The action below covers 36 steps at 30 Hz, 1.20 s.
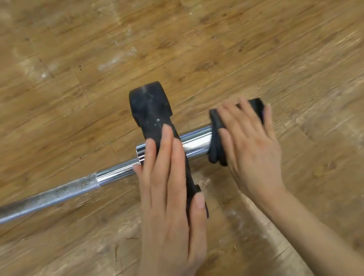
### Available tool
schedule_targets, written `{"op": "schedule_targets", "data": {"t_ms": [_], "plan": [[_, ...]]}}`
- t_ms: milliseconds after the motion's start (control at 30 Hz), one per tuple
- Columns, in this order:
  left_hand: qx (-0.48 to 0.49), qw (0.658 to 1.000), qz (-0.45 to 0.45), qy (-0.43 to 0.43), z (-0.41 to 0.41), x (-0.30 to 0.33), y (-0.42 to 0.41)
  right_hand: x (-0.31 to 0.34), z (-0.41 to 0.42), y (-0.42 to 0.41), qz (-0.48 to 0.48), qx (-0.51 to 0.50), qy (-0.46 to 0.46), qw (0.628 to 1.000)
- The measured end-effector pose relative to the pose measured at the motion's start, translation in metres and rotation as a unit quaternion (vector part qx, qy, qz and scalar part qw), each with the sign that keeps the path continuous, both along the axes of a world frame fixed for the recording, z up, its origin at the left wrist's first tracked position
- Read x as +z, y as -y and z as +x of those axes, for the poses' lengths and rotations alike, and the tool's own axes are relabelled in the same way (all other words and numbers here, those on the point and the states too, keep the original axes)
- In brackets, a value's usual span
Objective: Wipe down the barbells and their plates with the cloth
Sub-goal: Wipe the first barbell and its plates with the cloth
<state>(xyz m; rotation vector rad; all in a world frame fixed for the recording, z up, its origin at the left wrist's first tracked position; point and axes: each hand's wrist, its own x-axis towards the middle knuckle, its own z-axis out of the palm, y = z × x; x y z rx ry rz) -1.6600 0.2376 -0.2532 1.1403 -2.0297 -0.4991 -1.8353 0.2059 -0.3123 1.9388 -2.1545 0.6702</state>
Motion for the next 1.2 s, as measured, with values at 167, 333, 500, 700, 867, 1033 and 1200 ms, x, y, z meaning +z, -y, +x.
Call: {"op": "schedule_targets", "data": {"t_ms": [167,333,500,700,867,1033,1200], "plan": [[0.04,0.999,0.027,-0.024,0.002,0.033,0.026,0.003,0.043,-0.013,0.012,0.004,0.038,0.999],[0.038,0.991,0.093,0.091,-0.001,0.041,0.054,0.005,0.018,-0.035,0.035,0.083,-0.014,0.996],[0.028,0.99,0.046,0.132,0.001,0.036,0.024,0.006,0.018,-0.048,0.024,-0.064,0.071,0.995],[0.015,0.99,0.028,0.137,0.003,0.034,-0.003,0.012,0.029,-0.07,0.073,0.094,0.007,0.993],[-0.007,0.992,0.031,0.124,0.006,0.032,-0.025,0.014,0.022,-0.082,0.068,-0.041,0.03,0.996],[-0.058,0.992,0.055,0.101,0.016,0.031,-0.056,0.019,0.05,-0.092,0.092,0.081,0.035,0.992],[-0.054,0.993,0.068,0.076,0.025,0.042,-0.05,0.021,0.009,-0.11,0.075,-0.028,0.034,0.996]]}}
